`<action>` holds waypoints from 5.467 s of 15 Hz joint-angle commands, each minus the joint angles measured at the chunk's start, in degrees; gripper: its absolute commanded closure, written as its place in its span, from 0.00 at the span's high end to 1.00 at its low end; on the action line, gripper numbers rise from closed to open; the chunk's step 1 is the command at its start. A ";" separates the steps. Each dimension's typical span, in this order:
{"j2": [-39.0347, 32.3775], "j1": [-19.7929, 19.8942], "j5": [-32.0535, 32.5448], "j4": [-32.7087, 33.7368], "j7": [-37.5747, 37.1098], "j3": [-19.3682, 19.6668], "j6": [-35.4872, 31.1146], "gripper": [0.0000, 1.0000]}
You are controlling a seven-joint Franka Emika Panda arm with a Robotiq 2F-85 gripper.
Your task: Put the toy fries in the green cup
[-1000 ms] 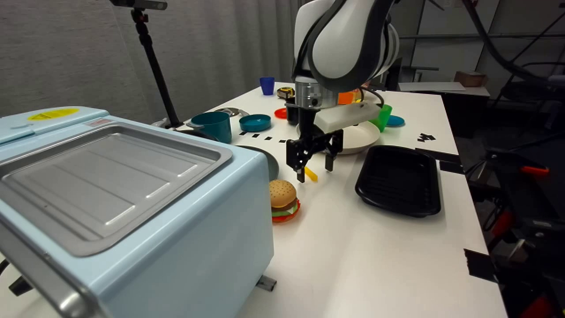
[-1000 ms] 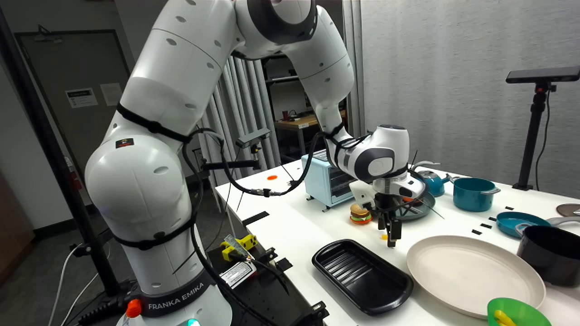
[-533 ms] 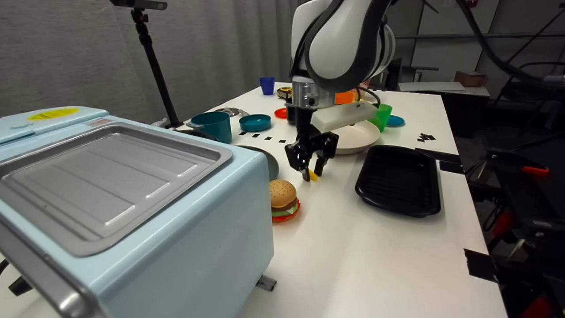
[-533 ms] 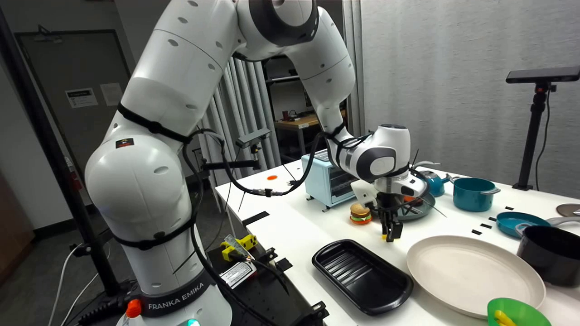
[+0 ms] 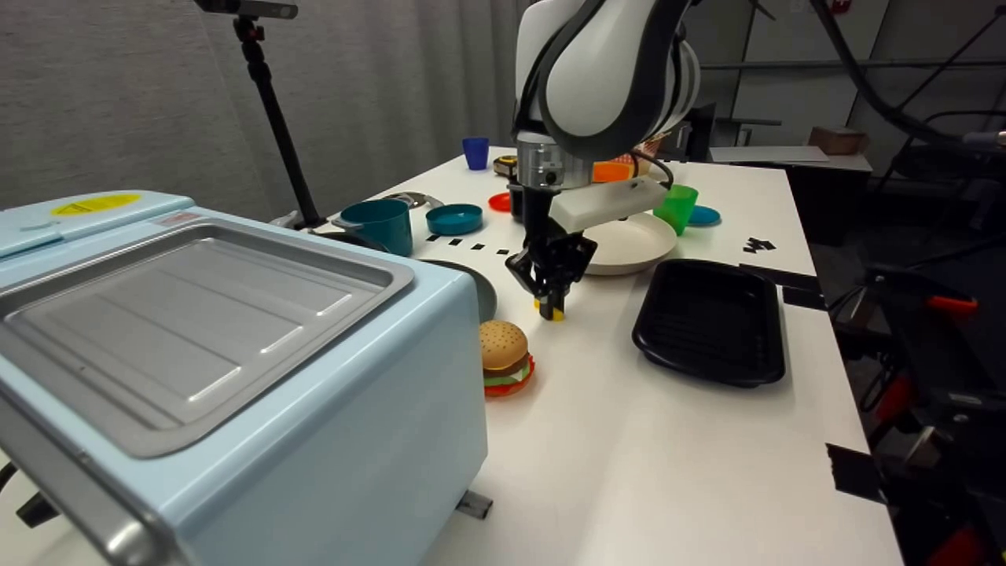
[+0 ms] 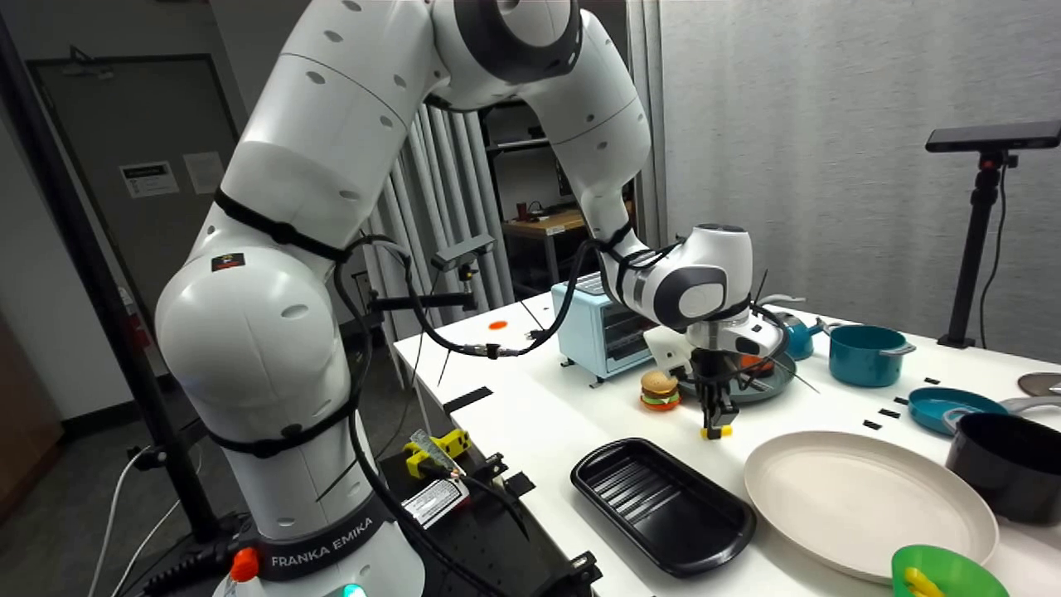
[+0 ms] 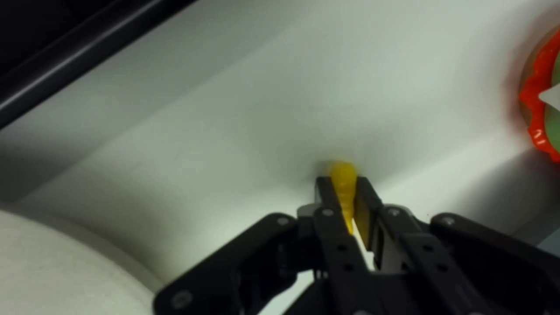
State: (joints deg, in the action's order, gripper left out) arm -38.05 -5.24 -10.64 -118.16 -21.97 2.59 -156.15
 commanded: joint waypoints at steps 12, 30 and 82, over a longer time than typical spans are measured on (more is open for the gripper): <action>9.42 4.89 -0.75 -6.55 5.73 -0.01 -0.47 0.04; 16.12 18.03 -4.96 -9.90 12.66 2.01 0.78 0.04; 18.10 30.04 -13.17 -9.55 20.39 5.75 6.95 1.00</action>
State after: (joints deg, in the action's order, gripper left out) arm -22.60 25.07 -21.93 -126.79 -4.05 8.25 -150.76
